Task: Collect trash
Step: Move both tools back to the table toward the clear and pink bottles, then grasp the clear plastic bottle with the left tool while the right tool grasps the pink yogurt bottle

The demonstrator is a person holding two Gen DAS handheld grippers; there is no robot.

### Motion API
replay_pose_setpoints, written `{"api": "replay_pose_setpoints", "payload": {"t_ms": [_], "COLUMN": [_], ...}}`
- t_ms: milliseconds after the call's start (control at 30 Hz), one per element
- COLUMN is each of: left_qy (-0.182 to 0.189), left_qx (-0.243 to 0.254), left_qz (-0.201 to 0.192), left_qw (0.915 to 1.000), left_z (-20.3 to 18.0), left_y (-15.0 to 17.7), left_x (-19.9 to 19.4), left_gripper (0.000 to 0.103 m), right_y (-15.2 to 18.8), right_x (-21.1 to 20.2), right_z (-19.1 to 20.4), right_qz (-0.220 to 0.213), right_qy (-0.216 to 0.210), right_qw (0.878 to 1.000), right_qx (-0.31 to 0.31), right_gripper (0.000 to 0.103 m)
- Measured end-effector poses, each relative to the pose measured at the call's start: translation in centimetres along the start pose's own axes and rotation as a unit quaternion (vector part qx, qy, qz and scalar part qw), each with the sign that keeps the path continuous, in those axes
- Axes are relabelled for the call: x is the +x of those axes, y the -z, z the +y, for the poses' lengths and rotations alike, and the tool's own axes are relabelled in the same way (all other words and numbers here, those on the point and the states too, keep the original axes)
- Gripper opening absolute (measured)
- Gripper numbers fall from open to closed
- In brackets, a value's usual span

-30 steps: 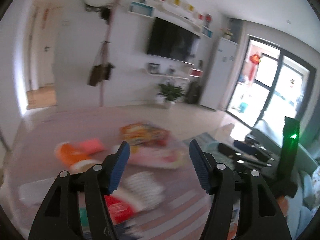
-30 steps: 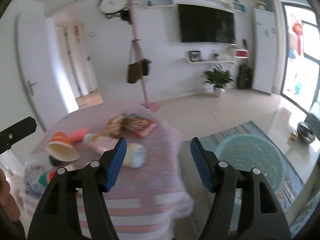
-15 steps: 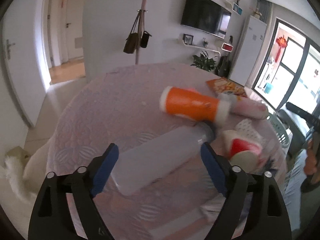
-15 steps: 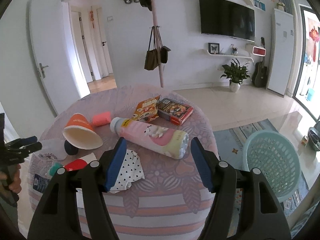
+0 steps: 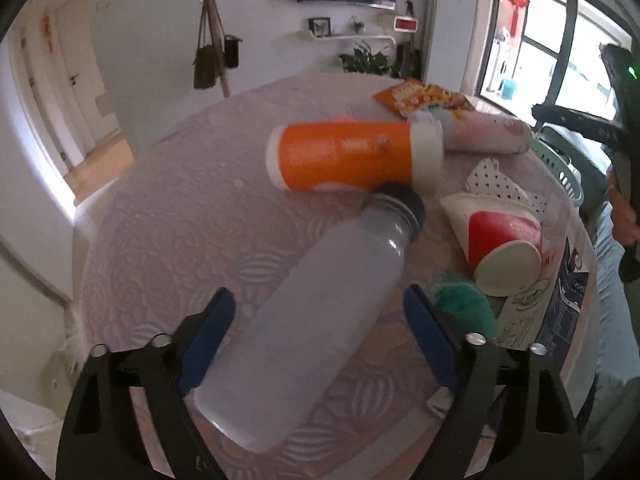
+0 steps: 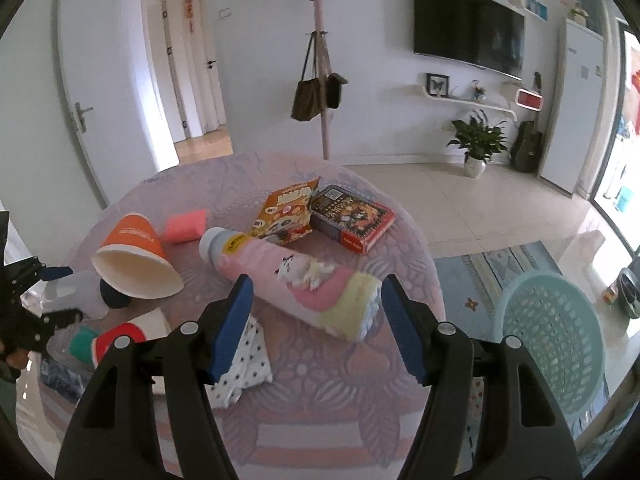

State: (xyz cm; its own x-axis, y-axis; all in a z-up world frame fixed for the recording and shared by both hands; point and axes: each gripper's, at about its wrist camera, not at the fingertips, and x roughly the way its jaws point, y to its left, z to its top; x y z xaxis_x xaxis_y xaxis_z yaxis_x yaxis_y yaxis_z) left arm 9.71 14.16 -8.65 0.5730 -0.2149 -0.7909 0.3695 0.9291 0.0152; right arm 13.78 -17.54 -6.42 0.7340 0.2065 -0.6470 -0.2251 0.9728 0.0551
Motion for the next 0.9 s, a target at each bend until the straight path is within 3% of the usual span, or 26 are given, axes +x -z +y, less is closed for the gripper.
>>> {"api": "replay_pose_setpoints", "payload": {"t_ms": [100,200,433,567,900], "left_qy": [0.011,0.006,0.011,0.007,0.034], "left_qx": [-0.022,-0.040,-0.093,-0.133,-0.222], "left_qz": [0.026,0.029,0.012,-0.007,-0.056], "left_qw": [0.9994,0.9988,0.9956,0.9911,0.9729], "left_z": [-0.4,-0.9,-0.9,0.5,1.9], "left_y": [0.2,0.8,1.7,2.1,4.0], "left_x": [0.4,0.2,-1.2,-1.7,-1.6], "left_gripper": [0.053,0.046,0.045,0.045,0.045], "right_y": [-0.5,-0.9,-1.3,-0.4,0.4], "right_x": [1.7,3.8,5.2,4.0,1.4], "right_z": [0.1,0.1,0.2,1.8,5.0], "right_qz": [0.013,0.036,0.060,0.074,0.086], "right_qy": [-0.013,-0.034,-0.070,-0.109,-0.159], "right_qw": [1.000,0.999,0.995,0.991,0.981], "right_qx": [-0.015,-0.017,-0.020,-0.040,-0.067], "right_gripper": [0.063,0.063,0.063,0.051,0.045]}}
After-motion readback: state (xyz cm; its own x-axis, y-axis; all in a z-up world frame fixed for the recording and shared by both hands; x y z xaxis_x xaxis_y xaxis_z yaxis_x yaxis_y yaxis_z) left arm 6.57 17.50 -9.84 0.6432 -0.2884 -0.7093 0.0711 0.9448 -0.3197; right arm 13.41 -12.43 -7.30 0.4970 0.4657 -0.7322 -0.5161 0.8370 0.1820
